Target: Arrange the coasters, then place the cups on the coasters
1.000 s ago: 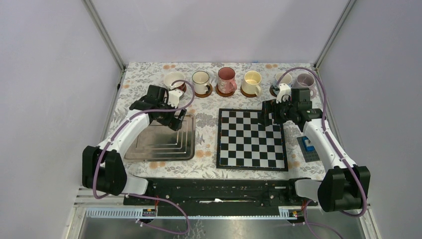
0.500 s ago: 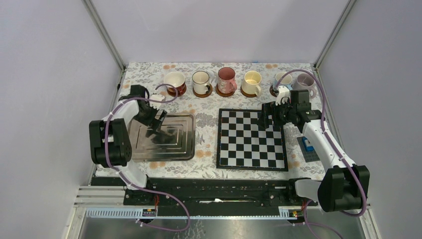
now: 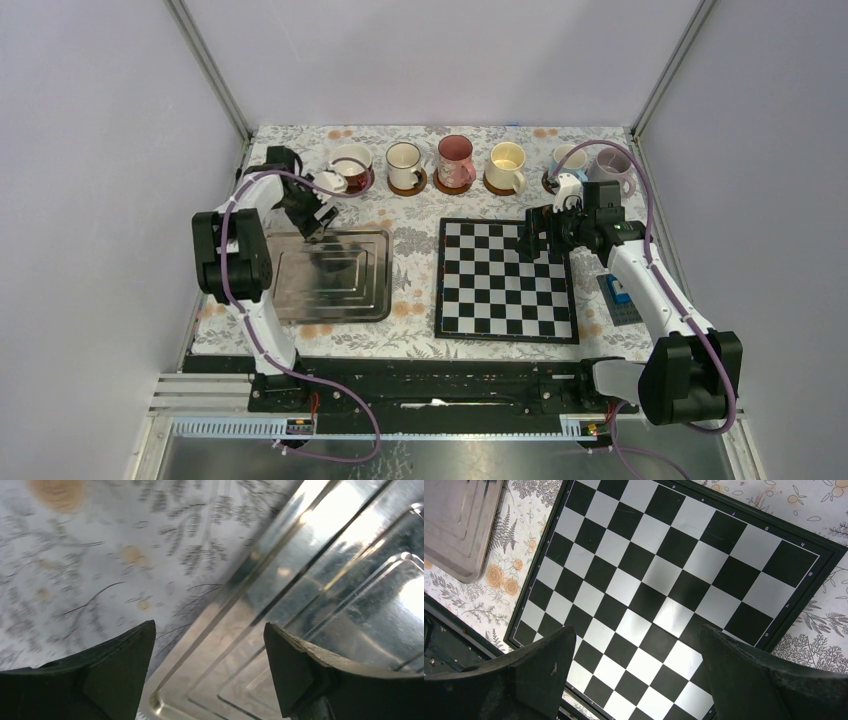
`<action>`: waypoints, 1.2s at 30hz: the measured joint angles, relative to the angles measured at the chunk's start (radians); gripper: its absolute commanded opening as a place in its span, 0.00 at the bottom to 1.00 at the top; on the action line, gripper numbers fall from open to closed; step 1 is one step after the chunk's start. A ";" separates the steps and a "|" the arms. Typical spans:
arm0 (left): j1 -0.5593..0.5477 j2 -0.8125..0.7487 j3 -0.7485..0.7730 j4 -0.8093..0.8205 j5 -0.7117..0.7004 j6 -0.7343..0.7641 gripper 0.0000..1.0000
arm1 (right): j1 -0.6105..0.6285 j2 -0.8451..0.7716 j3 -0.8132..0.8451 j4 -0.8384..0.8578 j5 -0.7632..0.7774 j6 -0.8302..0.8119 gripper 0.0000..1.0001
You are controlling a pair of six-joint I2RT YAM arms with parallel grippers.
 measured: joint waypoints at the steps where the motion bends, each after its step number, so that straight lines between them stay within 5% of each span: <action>1: 0.000 0.018 0.001 -0.013 0.016 0.030 0.84 | 0.000 0.000 0.000 0.000 0.000 0.000 1.00; 6: 0.000 0.066 -0.003 -0.069 0.060 0.121 0.70 | 0.000 0.004 0.000 0.000 -0.001 -0.001 1.00; 12: 0.029 0.068 -0.037 -0.055 0.076 0.161 0.36 | 0.000 0.009 0.000 0.000 -0.002 -0.001 0.99; 21: 0.200 -0.018 -0.164 0.003 0.093 0.180 0.02 | 0.000 0.010 0.000 0.000 -0.008 -0.003 1.00; 36: 0.446 -0.026 -0.180 0.179 -0.030 -0.097 0.00 | 0.000 0.010 -0.001 0.000 -0.029 -0.008 0.98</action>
